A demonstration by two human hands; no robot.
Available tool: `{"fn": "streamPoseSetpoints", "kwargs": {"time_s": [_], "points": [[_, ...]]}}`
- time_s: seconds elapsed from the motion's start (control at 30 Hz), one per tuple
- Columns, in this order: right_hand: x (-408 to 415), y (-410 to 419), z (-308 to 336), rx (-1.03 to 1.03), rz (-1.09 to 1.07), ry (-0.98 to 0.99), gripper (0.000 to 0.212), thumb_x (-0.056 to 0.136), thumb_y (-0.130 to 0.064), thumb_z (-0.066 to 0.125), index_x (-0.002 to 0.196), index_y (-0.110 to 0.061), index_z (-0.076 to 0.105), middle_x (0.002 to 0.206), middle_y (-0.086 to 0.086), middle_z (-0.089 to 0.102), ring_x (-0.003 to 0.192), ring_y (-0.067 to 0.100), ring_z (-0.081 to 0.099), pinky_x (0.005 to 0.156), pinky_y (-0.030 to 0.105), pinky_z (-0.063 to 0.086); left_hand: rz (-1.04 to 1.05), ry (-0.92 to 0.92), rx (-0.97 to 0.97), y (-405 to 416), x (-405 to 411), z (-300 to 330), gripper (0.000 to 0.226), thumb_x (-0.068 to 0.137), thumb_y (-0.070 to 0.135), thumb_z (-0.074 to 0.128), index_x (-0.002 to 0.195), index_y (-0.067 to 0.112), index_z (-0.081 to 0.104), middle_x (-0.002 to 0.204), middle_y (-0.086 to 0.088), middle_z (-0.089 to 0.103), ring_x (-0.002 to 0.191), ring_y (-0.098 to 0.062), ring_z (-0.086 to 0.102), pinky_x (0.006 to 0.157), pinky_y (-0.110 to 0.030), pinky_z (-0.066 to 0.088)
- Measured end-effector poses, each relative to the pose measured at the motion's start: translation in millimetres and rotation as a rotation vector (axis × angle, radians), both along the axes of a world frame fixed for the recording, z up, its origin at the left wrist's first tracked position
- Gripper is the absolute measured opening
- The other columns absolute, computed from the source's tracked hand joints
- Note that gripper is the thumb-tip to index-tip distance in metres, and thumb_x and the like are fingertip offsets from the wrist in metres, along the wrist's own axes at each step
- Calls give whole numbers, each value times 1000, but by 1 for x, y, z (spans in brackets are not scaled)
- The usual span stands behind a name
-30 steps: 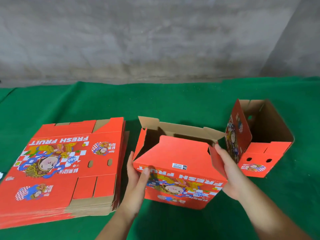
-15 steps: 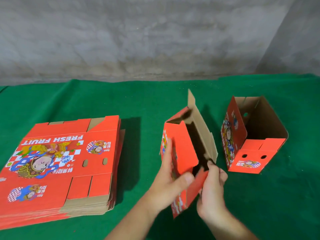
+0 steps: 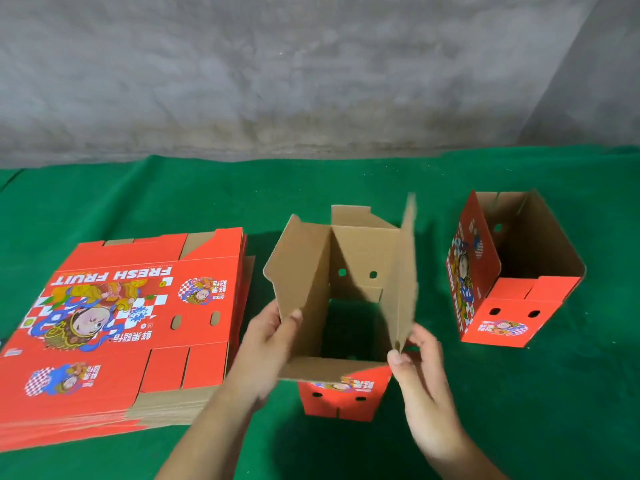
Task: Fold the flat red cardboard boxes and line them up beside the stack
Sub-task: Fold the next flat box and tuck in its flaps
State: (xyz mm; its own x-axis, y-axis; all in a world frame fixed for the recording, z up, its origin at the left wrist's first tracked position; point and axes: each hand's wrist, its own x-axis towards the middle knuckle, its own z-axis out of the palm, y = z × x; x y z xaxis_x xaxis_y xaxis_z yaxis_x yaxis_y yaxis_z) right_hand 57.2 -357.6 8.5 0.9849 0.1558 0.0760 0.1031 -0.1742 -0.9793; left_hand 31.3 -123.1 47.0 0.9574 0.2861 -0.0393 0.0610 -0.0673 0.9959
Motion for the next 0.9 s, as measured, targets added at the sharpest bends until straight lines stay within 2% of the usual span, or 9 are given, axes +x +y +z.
{"fn": "streamPoseSetpoints", "kwargs": {"time_s": [0.17,0.27,0.33,0.43,0.53,0.63,0.7,0.83,0.9], "points": [[56,-32,26,-12,25,-239,85,77,-36,61,155,-21,29,147,4,39,123,16,50,106,22,39,-280,69,-339,48,35,5,19,92,15,72,110,19,76,88,-5,78,73,-13,73,65,-24,58],[104,-47,52,149,-187,-152,67,78,-39,55,140,-14,49,139,17,53,117,26,54,98,35,42,-229,76,-450,62,54,4,17,91,17,74,108,18,72,73,-3,64,52,-11,59,50,-20,47],[119,-59,56,142,-176,-123,57,86,-60,57,116,-12,63,125,11,59,112,22,55,98,42,41,-174,83,-453,66,66,3,32,82,23,80,112,18,71,90,-6,68,67,-15,63,60,-25,50],[111,-67,41,39,-62,-159,24,94,-39,51,103,-22,65,128,1,60,127,18,54,112,47,37,-62,54,-401,61,86,0,35,92,10,64,127,11,64,93,-3,79,75,-11,73,72,-25,60],[89,-56,34,-42,84,-269,25,94,-40,54,110,-24,63,134,3,56,132,22,51,110,44,39,26,5,-339,47,96,-3,27,104,-2,53,118,17,65,95,-4,81,74,-10,74,74,-29,57],[73,-44,35,-66,160,-284,52,91,-40,60,141,-27,52,145,-2,48,137,21,49,112,38,39,72,-88,-295,34,87,-5,21,100,24,68,122,27,67,123,-6,75,103,-14,70,103,-32,53],[66,-40,39,-72,195,-250,62,88,-40,63,146,-24,48,144,0,48,133,19,51,111,42,42,15,-115,-158,41,63,2,51,84,59,77,129,40,64,131,4,70,113,-8,65,106,-26,49],[70,-47,50,-275,122,-286,31,84,-51,57,110,-41,68,151,-8,41,145,20,32,120,55,27,-286,121,174,67,24,11,122,56,87,80,156,52,21,156,19,38,136,6,45,104,-21,42],[69,-52,51,-365,156,-245,26,81,-56,56,101,-52,72,161,-15,29,152,16,16,122,49,17,-335,44,89,69,11,3,104,75,75,76,160,43,26,160,14,37,141,1,40,110,-28,36]]}}
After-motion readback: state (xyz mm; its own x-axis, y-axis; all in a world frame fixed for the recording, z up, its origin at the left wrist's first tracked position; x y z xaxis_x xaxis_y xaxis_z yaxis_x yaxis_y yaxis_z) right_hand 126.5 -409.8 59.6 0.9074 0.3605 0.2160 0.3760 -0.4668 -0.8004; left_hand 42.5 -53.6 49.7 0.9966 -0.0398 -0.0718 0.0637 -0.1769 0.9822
